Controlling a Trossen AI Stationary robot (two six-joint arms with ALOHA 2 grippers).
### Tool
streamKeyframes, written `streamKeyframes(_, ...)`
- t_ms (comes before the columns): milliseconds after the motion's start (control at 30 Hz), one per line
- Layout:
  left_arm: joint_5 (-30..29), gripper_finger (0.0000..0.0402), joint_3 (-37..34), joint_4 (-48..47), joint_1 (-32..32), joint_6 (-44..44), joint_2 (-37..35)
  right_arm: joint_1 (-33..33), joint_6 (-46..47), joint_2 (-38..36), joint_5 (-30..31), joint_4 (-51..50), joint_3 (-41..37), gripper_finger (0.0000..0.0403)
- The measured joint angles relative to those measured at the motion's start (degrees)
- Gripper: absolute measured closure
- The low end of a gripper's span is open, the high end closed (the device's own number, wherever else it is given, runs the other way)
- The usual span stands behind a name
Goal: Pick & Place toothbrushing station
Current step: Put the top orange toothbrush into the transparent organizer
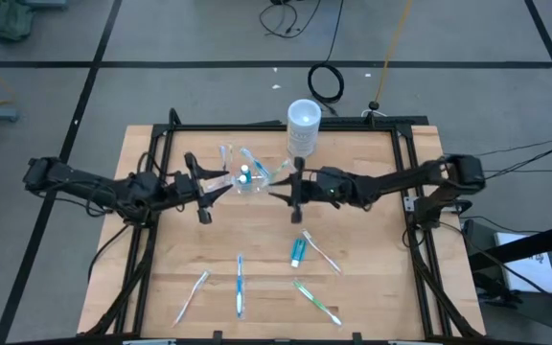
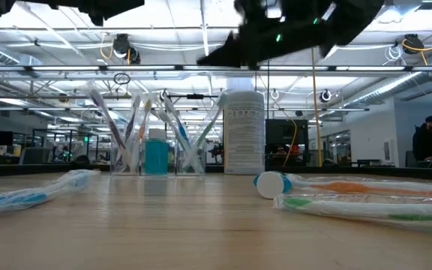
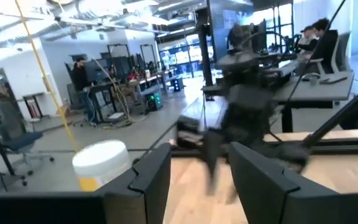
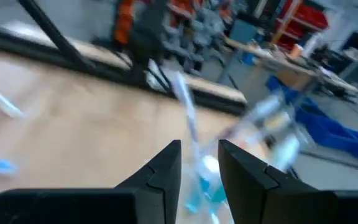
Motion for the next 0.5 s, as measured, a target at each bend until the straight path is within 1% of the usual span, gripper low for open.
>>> streamKeyframes(100, 0.0, 0.0231, 1.6, -2.1, 0.0, 3.0, 0.0, 2.4, 5.7, -4.3, 1.2, -9.1, 0.1, 0.0303)
streamKeyframes(267, 0.0, 0.0231, 3.8, -3.7, 0.2, 6.8, 0.0, 4.6, 23.5, -9.2, 1.2, -24.5, 0.1, 0.0303)
streamKeyframes(400, 0.0, 0.0231, 4.2, -3.9, 0.2, 10.4, 0.0, 6.2, 35.6, -10.0, 1.2, -36.5, 0.0, 0.0303)
streamKeyframes(500, 0.0, 0.0231, 4.3, -3.2, 0.2, 13.5, 0.0, 7.6, 44.4, -8.6, 1.2, -43.2, 0.0, 0.0303)
